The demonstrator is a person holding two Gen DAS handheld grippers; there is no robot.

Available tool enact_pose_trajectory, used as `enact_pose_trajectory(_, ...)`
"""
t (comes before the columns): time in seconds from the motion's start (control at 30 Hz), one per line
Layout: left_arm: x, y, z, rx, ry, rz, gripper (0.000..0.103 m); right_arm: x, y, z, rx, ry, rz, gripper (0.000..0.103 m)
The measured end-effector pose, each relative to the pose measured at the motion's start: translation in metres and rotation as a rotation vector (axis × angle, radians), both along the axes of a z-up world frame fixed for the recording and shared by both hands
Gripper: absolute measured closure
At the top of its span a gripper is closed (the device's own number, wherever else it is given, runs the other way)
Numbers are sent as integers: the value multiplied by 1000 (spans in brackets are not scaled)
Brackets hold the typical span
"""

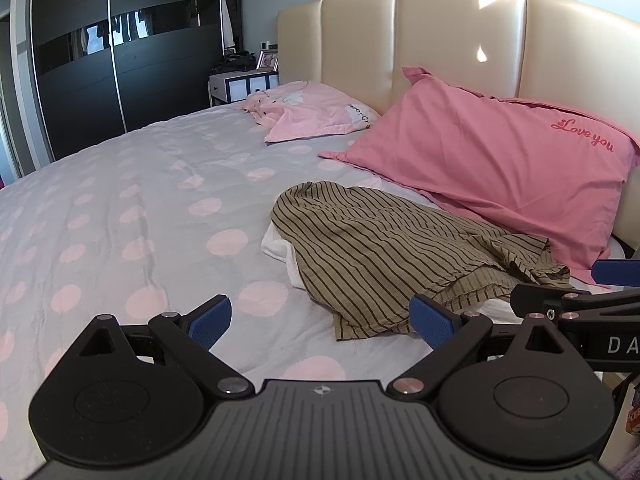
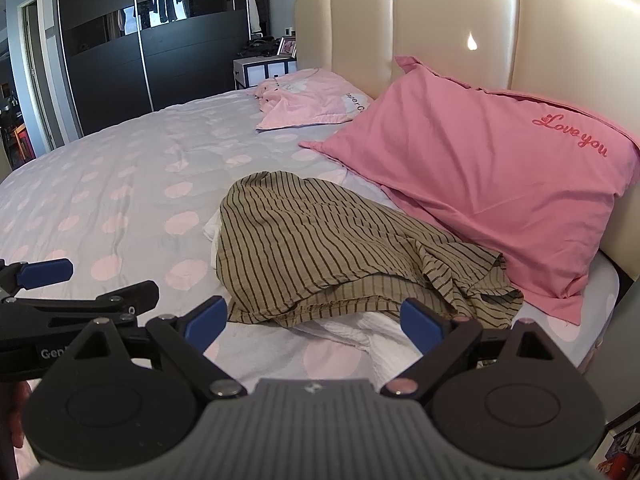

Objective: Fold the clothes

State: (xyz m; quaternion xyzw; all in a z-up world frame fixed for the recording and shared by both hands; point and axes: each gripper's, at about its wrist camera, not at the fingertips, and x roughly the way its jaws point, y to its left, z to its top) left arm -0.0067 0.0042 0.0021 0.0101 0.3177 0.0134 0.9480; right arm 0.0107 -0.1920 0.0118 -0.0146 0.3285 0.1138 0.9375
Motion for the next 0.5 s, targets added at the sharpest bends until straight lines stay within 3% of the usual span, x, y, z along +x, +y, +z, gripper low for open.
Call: enact_pose_trajectory(0.5, -2, -1, 1, 0, 2, 4, 6, -2, 1, 0, 2, -3, 1, 8)
